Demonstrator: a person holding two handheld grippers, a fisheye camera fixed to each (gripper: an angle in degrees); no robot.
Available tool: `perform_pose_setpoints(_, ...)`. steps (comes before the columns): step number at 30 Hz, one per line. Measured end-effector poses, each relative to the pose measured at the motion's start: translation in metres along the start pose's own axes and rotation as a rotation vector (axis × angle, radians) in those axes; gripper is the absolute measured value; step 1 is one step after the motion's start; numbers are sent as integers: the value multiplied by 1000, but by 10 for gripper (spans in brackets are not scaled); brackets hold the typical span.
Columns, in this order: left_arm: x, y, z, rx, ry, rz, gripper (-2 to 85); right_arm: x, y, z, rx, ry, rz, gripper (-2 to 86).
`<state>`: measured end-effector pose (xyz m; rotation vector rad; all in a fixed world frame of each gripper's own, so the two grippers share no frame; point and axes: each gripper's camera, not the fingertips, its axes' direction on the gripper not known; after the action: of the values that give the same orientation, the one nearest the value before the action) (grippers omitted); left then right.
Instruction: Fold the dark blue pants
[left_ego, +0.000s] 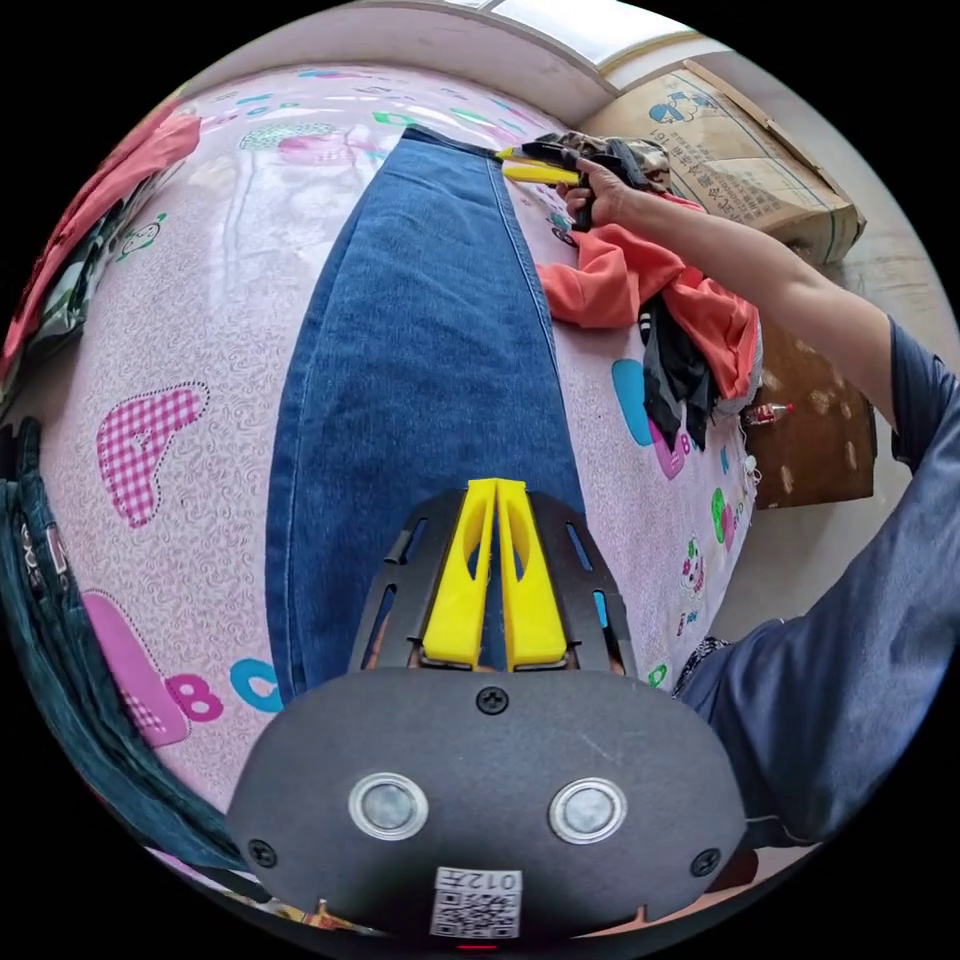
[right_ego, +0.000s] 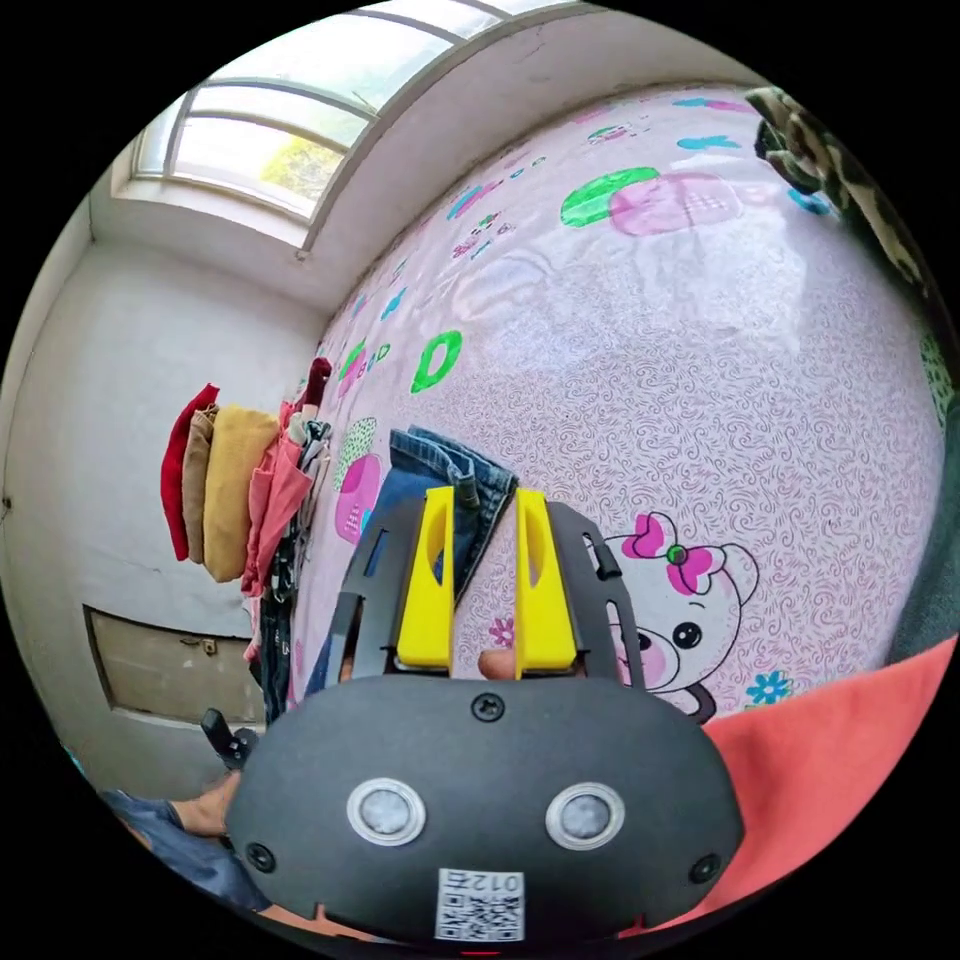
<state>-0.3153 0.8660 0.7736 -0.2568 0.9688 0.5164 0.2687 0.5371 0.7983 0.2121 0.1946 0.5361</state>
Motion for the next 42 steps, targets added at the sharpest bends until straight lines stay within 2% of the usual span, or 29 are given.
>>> perform_pose_setpoints(5,-32,-24,25,78,74,-75,0,22,-2,11,-23,-33,-2,61)
perform_pose_setpoints(9,-54,-50,35,151,110,-97,1,56,11,3,83,-282,29,33)
perform_pose_setpoints(17,-111,-104,79,147,174,-161,2,60,8,-5,133,-446,-41,18)
perform_pose_setpoints(20,-141,-107,99,122,218,-229,1,38,-1,-15,127,-537,-121,15)
perform_pose_setpoints(25,-196,-93,123,169,430,-348,-1,-23,-9,-41,93,-748,-298,9)
perform_pose_setpoints(32,-232,-90,138,175,514,-410,0,-117,30,-69,-10,-1022,-508,5)
perform_pose_setpoints(34,-254,-86,144,199,659,-495,1,-148,57,-72,-62,-1101,-558,4)
perform_pose_setpoints(37,-278,-82,133,318,812,-533,3,-194,101,-63,-184,-1136,-627,4)
perform_pose_setpoints(42,-300,-87,115,245,670,-478,4,-235,168,-10,-377,-1004,-626,4)
